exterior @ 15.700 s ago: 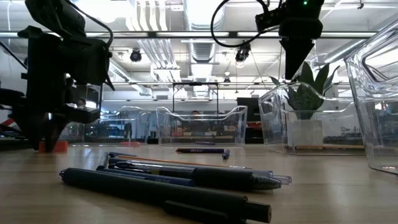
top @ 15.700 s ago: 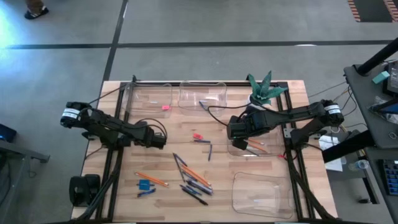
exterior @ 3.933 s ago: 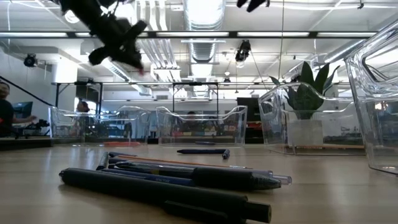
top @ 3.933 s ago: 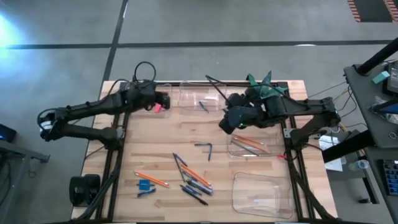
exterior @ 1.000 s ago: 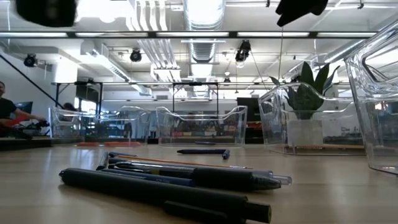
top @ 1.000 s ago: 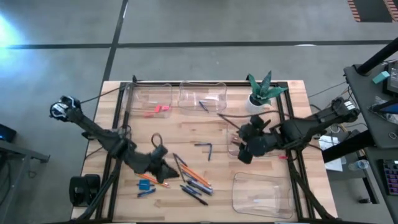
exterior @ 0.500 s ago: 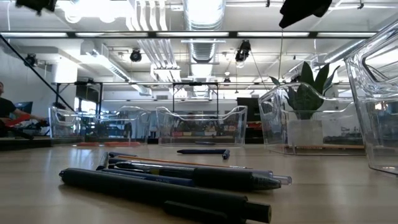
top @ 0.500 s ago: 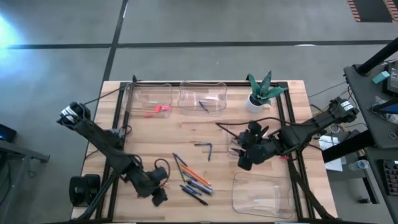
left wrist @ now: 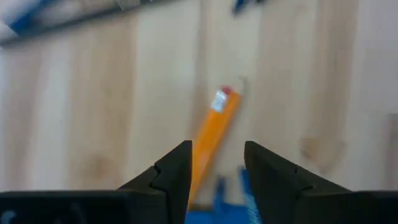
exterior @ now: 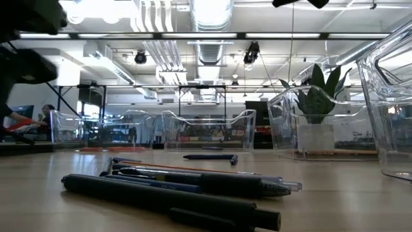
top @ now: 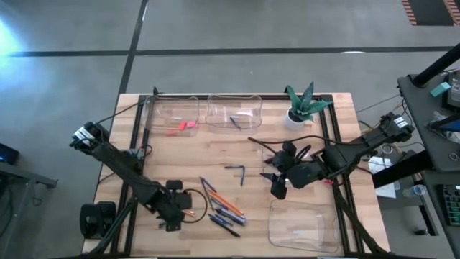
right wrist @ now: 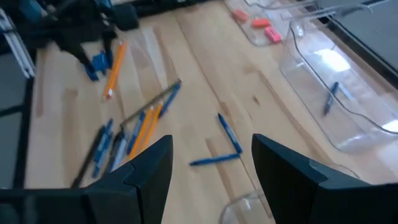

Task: Sort crayons/erasers/pens/pencils in bins
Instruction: Put the orange pencil into the middle transparent bin

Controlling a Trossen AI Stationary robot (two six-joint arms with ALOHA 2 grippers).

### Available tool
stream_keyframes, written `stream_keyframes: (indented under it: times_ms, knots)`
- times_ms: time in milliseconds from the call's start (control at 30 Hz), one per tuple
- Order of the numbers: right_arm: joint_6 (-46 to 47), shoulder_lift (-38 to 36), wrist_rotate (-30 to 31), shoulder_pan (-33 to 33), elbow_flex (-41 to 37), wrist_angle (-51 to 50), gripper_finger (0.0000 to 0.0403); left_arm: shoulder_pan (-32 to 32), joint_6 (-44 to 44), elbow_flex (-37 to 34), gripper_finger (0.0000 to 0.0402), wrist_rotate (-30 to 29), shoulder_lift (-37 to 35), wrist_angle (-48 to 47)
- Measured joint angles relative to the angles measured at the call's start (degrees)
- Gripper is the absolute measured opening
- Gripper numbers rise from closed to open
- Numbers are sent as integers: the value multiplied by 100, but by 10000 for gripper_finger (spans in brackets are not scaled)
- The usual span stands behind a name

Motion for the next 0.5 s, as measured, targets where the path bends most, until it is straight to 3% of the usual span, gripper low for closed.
stream_keyframes:
  times_ms: [133, 500]
  knots:
    - [0, 0, 46, 0, 0, 312, 210, 31, 385, -100, 114, -156, 60, 8]
    - [92, 0, 58, 0, 0, 652, 210, 27, 447, -207, 90, -154, 477, 11]
